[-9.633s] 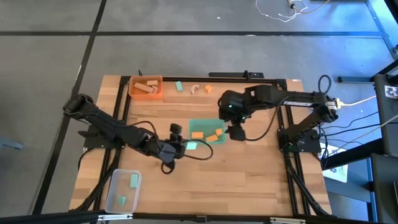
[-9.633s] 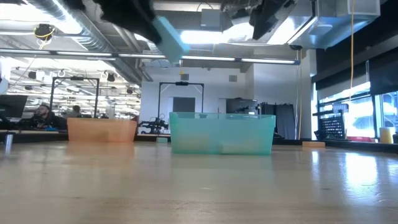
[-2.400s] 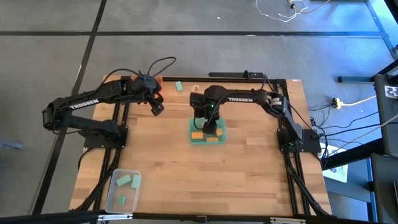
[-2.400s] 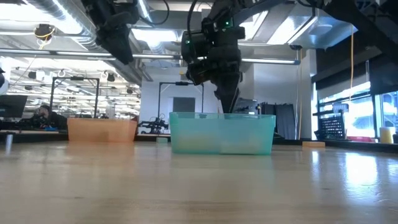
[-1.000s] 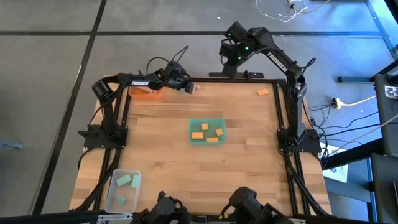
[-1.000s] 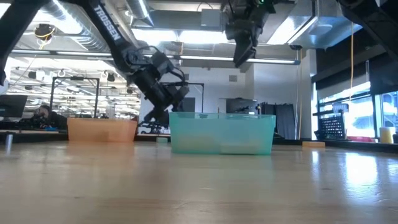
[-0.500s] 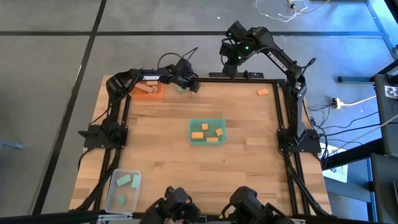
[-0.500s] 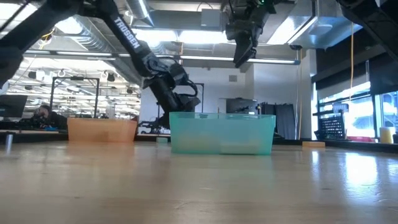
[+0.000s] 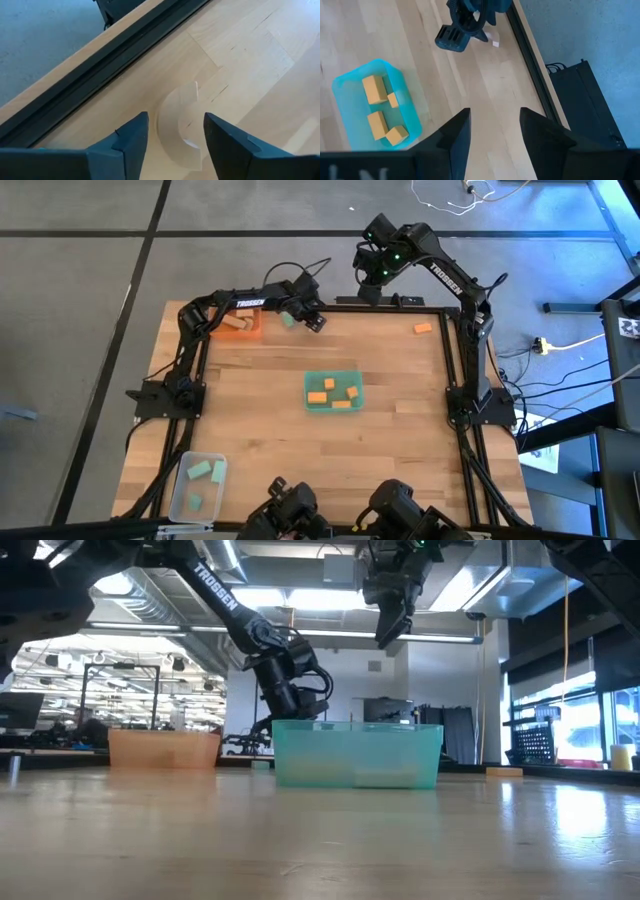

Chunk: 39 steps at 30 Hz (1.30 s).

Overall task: Sort & place blocks by color
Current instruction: Put the brown block into the light orange bin

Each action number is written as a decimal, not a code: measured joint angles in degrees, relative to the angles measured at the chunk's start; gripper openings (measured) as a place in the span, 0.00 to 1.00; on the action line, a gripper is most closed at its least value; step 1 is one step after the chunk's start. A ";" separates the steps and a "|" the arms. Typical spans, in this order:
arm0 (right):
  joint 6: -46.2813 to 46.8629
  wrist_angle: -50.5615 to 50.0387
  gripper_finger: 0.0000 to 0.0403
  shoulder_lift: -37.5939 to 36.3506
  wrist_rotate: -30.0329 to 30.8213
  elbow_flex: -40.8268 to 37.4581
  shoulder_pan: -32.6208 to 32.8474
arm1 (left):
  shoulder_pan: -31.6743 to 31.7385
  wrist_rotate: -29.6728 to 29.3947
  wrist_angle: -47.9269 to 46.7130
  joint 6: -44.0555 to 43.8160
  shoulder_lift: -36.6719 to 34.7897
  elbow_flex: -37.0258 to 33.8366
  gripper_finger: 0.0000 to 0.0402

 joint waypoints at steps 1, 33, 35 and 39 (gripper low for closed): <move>-0.02 0.00 0.42 0.00 0.00 0.00 0.00 | 0.00 0.04 -0.04 -0.02 0.00 0.00 0.44; -1.31 0.00 0.42 0.02 0.00 -0.02 0.02 | -0.32 3.71 -4.83 -0.44 -0.16 0.93 0.08; -1.31 0.00 0.42 0.02 0.02 -0.02 0.00 | -0.33 3.48 -7.47 0.12 -0.69 2.13 0.08; -1.31 0.00 0.42 0.02 0.02 -0.02 0.00 | -0.33 3.17 -13.43 2.16 -2.06 5.17 0.08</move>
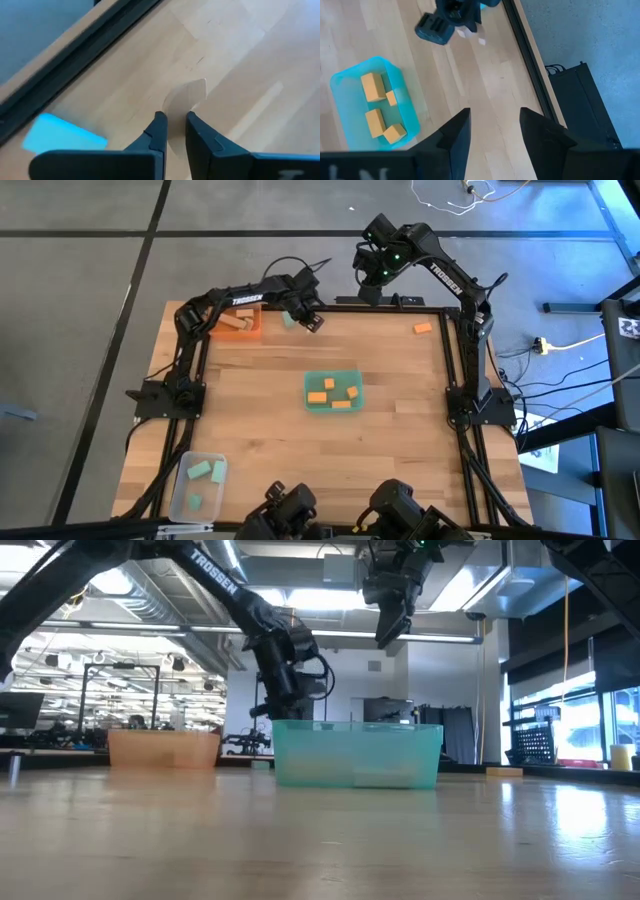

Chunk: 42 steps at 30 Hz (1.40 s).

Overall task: Sort & place blocks by color
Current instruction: Put the brown block into the light orange bin

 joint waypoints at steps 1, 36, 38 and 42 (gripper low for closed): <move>0.00 0.00 0.42 0.00 -0.01 0.00 0.01 | 0.00 -0.13 -1.17 0.52 -0.28 0.82 0.08; -2.80 2.78 0.42 0.02 -0.07 0.00 0.02 | 10.71 -22.32 -26.10 -4.23 -18.34 -14.02 0.13; -2.78 2.78 0.42 0.02 -0.07 0.00 0.02 | 10.71 -22.62 -24.67 -2.96 -18.31 -15.01 0.14; -2.70 2.74 0.42 0.02 -0.09 0.00 0.02 | 10.71 -24.59 -22.89 -2.64 -18.35 -15.53 0.15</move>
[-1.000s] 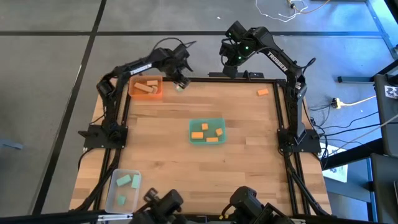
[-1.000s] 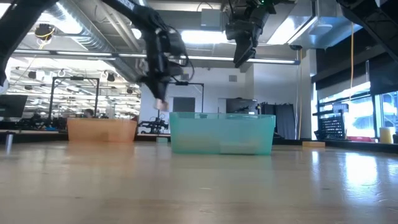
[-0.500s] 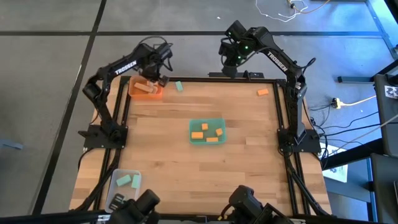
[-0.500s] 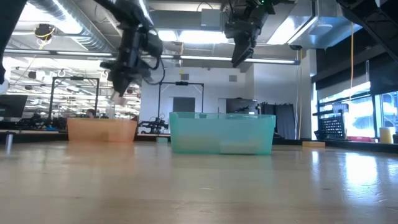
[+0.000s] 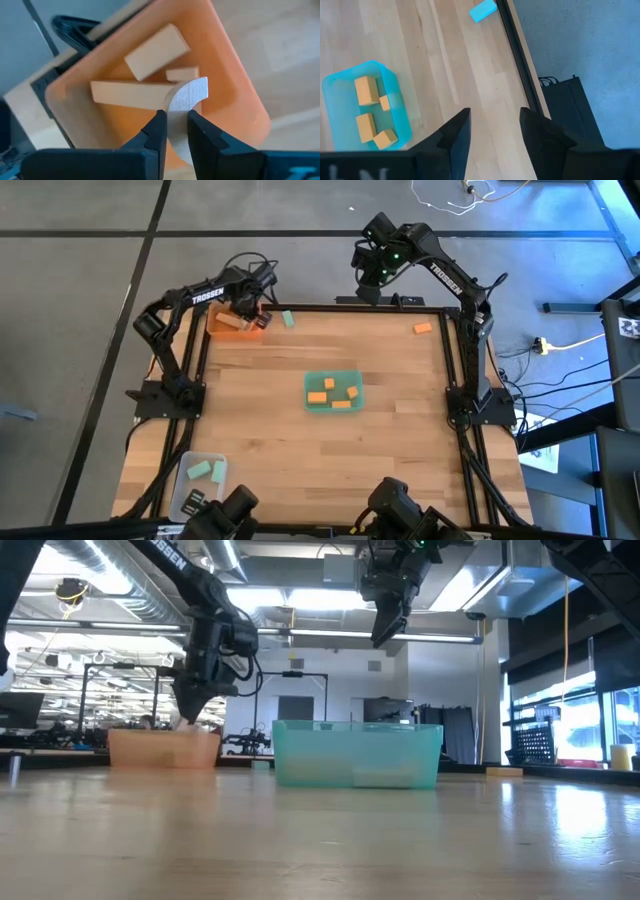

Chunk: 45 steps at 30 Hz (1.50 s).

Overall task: Sort & place blocks by color
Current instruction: Put the brown block into the light orange bin, then put the orange block into the light blue bin

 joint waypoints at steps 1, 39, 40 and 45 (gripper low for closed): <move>0.01 0.00 0.42 0.00 0.00 0.00 0.00 | 0.00 -0.45 0.38 0.00 0.00 0.00 0.15; 0.12 -1.06 0.42 0.00 0.00 0.00 0.00 | 2.78 4.28 0.08 1.39 0.00 0.00 0.29; 0.13 -1.61 0.42 0.00 0.05 0.00 0.00 | 2.78 4.39 0.09 1.32 0.00 0.00 0.29; 0.50 -5.22 0.42 0.00 2.04 -0.78 -0.69 | 2.65 8.32 0.06 -0.02 0.00 1.45 0.29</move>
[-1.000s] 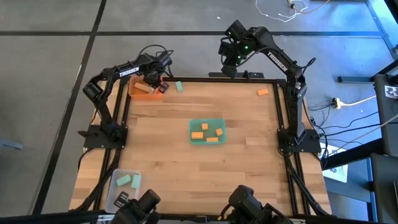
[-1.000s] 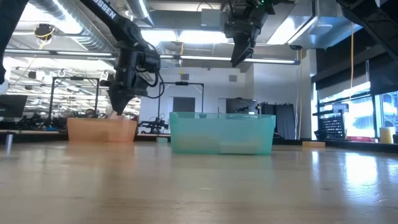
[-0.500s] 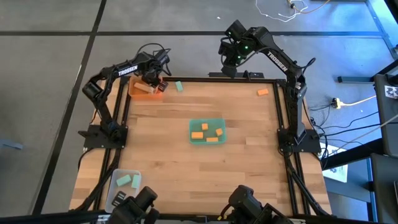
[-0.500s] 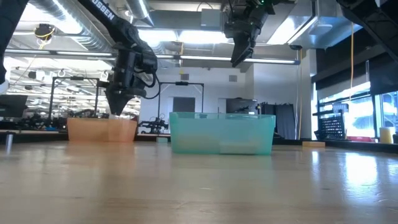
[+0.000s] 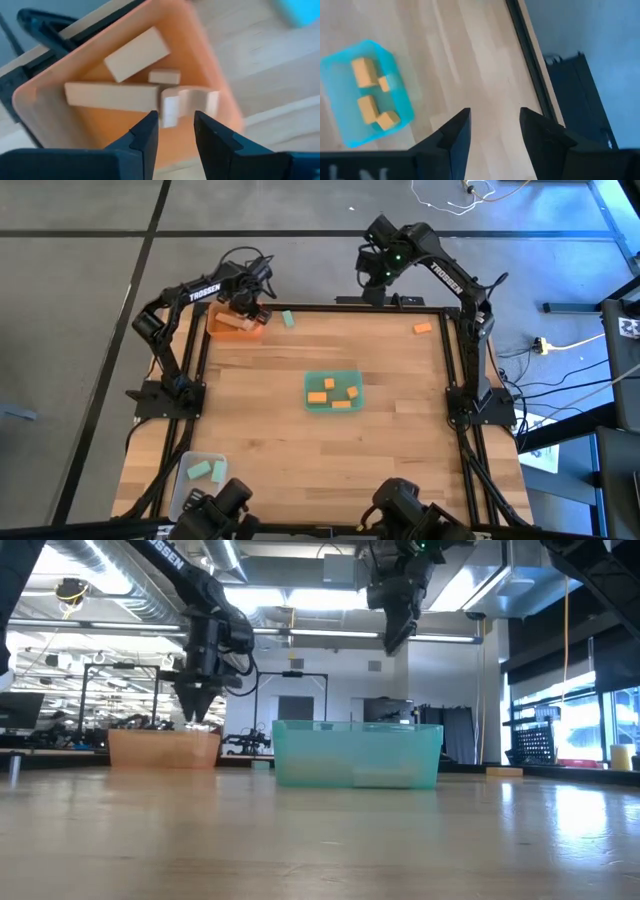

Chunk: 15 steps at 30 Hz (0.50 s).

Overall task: Sort & place blocks by color
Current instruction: Put the orange block into the light blue bin

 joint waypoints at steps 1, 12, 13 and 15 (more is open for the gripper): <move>1.02 -0.22 0.42 0.00 1.07 -0.52 -0.25 | -0.19 0.76 -0.02 -0.01 0.00 0.65 0.29; -3.22 -2.14 0.42 0.00 9.82 -21.18 -7.57 | -4.47 3.55 -0.29 4.53 0.00 10.64 0.29; -3.86 -1.92 0.42 0.00 9.85 -23.48 -8.21 | -4.83 3.55 -0.36 4.82 0.00 11.70 0.29; -6.78 -0.50 0.42 0.00 10.46 -28.23 -9.47 | -5.46 3.54 -0.52 4.97 0.00 13.69 0.29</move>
